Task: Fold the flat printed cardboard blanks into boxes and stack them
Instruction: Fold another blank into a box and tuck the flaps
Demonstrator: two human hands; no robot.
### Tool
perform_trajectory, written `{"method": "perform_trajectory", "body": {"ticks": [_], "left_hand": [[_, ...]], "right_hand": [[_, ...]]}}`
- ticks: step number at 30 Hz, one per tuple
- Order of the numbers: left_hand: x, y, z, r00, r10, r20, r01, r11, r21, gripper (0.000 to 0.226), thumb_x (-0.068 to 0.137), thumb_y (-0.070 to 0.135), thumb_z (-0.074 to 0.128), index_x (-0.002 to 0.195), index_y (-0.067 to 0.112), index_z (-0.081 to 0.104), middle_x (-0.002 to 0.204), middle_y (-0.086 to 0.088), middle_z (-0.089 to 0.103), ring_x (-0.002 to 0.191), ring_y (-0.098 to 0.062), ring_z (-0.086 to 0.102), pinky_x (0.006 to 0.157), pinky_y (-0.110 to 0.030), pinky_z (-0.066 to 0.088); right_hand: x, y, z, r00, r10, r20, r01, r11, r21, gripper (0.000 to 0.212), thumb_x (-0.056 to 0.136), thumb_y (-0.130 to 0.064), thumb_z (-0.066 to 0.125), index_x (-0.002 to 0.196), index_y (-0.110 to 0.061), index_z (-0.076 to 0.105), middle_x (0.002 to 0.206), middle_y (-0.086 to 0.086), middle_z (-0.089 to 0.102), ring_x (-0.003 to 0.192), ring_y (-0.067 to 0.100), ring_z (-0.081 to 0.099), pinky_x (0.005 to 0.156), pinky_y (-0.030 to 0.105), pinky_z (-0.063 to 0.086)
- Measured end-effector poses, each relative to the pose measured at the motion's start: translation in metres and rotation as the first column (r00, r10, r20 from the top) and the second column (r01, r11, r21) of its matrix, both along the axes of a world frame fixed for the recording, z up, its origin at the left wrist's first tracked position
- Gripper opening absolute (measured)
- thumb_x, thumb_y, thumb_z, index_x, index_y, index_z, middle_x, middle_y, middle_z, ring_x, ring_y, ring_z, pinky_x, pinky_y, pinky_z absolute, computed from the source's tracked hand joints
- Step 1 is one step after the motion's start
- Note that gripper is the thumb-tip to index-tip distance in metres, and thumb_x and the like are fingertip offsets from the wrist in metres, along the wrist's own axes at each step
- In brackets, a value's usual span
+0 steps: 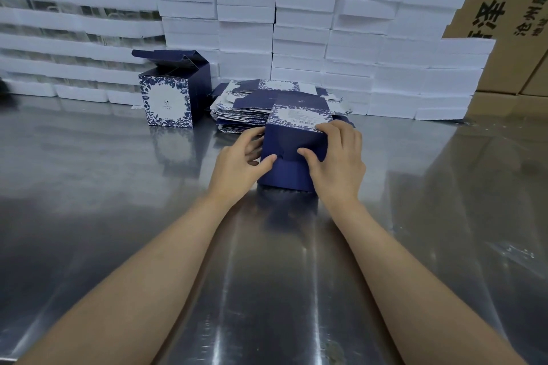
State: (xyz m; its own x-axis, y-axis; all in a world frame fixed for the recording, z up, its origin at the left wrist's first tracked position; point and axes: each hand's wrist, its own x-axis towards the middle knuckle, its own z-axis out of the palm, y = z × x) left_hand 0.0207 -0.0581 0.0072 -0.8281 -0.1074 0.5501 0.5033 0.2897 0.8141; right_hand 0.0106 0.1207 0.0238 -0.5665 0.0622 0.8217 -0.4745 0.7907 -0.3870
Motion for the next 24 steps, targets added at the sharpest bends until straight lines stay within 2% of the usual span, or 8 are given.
{"method": "perform_trajectory", "body": {"ticks": [4,9,12,15,20,22,24], "left_hand": [[-0.001,0.0,-0.0013,1.0,-0.007,0.009,0.007,1.0,0.0,0.054,0.08,0.011,0.076,0.128,0.028,0.057,0.108,0.015,0.068,0.1,0.004,0.066,0.075,-0.009,0.049],[-0.0011,-0.0002,-0.0006,1.0,-0.011,0.002,0.011,1.0,0.0,0.052,0.08,0.007,0.076,0.127,0.024,0.059,0.106,0.019,0.067,0.099,0.005,0.066,0.075,-0.008,0.048],[-0.002,0.0002,-0.0017,1.0,-0.019,0.001,0.019,1.0,0.001,0.051,0.081,0.007,0.076,0.126,0.024,0.059,0.109,0.015,0.068,0.099,0.005,0.066,0.077,-0.008,0.049],[-0.0026,0.0008,-0.0023,1.0,-0.024,0.0,0.024,1.0,0.009,0.05,0.081,0.008,0.076,0.126,0.023,0.06,0.116,0.005,0.069,0.102,0.002,0.066,0.08,-0.011,0.05],[-0.005,-0.0016,-0.0039,0.999,-0.029,0.021,0.029,1.0,0.003,0.049,0.08,0.013,0.078,0.123,0.028,0.06,0.113,0.009,0.07,0.104,-0.002,0.066,0.084,-0.019,0.055],[-0.0042,-0.0021,-0.0034,1.0,-0.02,0.012,0.02,1.0,-0.001,0.046,0.08,0.017,0.078,0.122,0.026,0.061,0.111,0.014,0.07,0.104,0.0,0.066,0.084,-0.018,0.054],[-0.0058,-0.0025,-0.0031,1.0,0.024,0.016,-0.024,1.0,0.003,0.04,0.083,0.033,0.073,0.119,0.022,0.062,0.109,0.013,0.071,0.104,-0.001,0.066,0.088,-0.025,0.055]], "right_hand": [[0.0004,0.0002,-0.0003,1.0,-0.008,0.0,0.008,1.0,0.012,0.041,0.078,-0.027,0.077,0.114,-0.015,0.062,0.126,0.004,0.055,0.119,0.018,0.037,0.061,0.027,0.038],[0.0011,-0.0012,-0.0008,1.0,-0.022,-0.011,0.022,1.0,0.019,0.041,0.078,-0.025,0.076,0.114,-0.014,0.061,0.125,0.005,0.055,0.119,0.021,0.04,0.058,0.027,0.04],[0.0006,-0.0018,-0.0009,0.999,-0.042,-0.015,0.042,0.999,0.011,0.041,0.077,-0.024,0.076,0.114,-0.014,0.062,0.125,0.005,0.055,0.119,0.02,0.039,0.057,0.027,0.039],[-0.0002,-0.0014,-0.0007,0.998,-0.05,-0.038,0.05,0.999,0.008,0.04,0.076,-0.023,0.077,0.112,-0.013,0.062,0.124,0.006,0.056,0.117,0.019,0.038,0.055,0.027,0.037],[-0.0013,-0.001,-0.001,0.998,-0.064,-0.028,0.064,0.998,-0.019,0.039,0.075,-0.024,0.076,0.11,-0.016,0.062,0.122,0.004,0.055,0.117,0.018,0.039,0.056,0.026,0.036],[-0.0015,0.0026,-0.0009,0.999,-0.017,-0.038,0.017,1.0,-0.011,0.037,0.077,-0.026,0.074,0.112,-0.018,0.063,0.122,0.002,0.055,0.117,0.017,0.041,0.059,0.026,0.037],[-0.0022,0.0072,-0.0026,0.992,0.119,-0.046,-0.122,0.991,-0.062,0.034,0.085,-0.032,0.063,0.117,-0.02,0.061,0.125,-0.001,0.052,0.117,0.016,0.045,0.065,0.025,0.043]]}}
